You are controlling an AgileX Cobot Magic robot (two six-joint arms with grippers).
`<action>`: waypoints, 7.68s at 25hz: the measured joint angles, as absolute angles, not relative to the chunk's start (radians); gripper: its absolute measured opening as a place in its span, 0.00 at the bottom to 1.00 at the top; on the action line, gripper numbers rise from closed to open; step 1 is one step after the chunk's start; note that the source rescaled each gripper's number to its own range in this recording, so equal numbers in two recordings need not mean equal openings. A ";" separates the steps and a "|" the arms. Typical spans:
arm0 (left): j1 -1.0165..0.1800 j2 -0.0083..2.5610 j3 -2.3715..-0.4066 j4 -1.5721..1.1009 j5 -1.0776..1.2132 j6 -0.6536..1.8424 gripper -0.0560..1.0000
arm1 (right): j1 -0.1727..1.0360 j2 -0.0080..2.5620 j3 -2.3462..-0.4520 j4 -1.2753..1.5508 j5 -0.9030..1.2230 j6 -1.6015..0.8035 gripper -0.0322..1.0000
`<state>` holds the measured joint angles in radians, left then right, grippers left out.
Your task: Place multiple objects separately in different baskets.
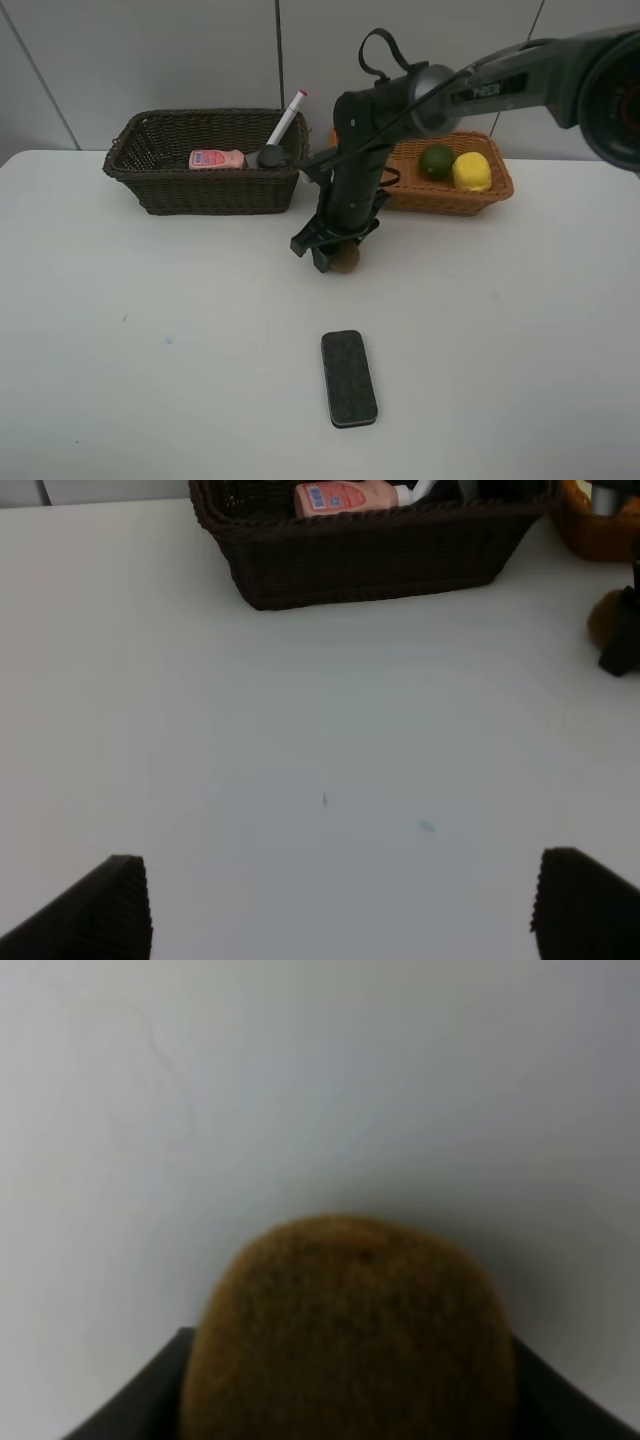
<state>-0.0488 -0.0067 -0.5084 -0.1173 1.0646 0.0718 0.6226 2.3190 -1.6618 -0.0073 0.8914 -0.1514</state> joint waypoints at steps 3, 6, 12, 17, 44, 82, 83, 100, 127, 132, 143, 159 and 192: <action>-0.049 -0.007 -0.508 -0.117 1.065 0.072 1.00 | 0.623 2.283 -1.662 -0.015 0.898 -0.151 0.55; -0.049 -0.007 -0.508 -0.117 1.065 0.072 1.00 | 0.621 2.192 -1.662 -0.058 0.876 -0.150 0.55; -0.049 -0.007 -0.508 -0.117 1.065 0.072 1.00 | 0.508 2.059 -1.662 -0.114 0.766 -0.113 0.55; -0.049 -0.007 -0.508 -0.117 1.065 0.072 1.00 | 0.364 2.095 -1.662 -0.034 0.652 -0.098 0.55; -0.049 -0.007 -0.508 -0.117 1.065 0.072 1.00 | 0.310 2.032 -1.662 0.079 1.174 -0.027 1.00; -0.049 -0.007 -0.508 -0.117 1.065 0.072 1.00 | 0.825 1.812 -0.889 0.240 0.709 0.474 1.00; -0.049 -0.007 -0.508 -0.117 1.065 0.072 1.00 | 0.825 1.828 -0.900 0.236 0.708 0.474 1.00; -0.049 -0.007 -0.508 -0.117 1.065 0.072 1.00 | 0.825 1.990 -1.023 0.195 0.695 0.475 1.00; -0.049 -0.007 -0.508 -0.117 1.065 0.072 1.00 | 0.825 1.823 -1.023 0.086 0.743 0.474 0.52; -0.049 -0.007 -0.508 -0.117 1.065 0.072 1.00 | 0.825 1.639 -1.023 -0.075 0.657 0.474 0.52; -0.049 -0.007 -0.508 -0.117 1.065 0.072 1.00 | 0.786 1.711 -1.099 -0.352 -0.234 0.474 0.52; -0.049 -0.007 -0.508 -0.117 1.065 0.072 1.00 | 0.672 2.242 -1.705 -0.347 -0.014 0.475 0.81; -0.049 -0.007 -0.508 -0.117 1.065 0.072 1.00 | -0.061 1.641 -1.380 -0.068 0.883 0.035 1.00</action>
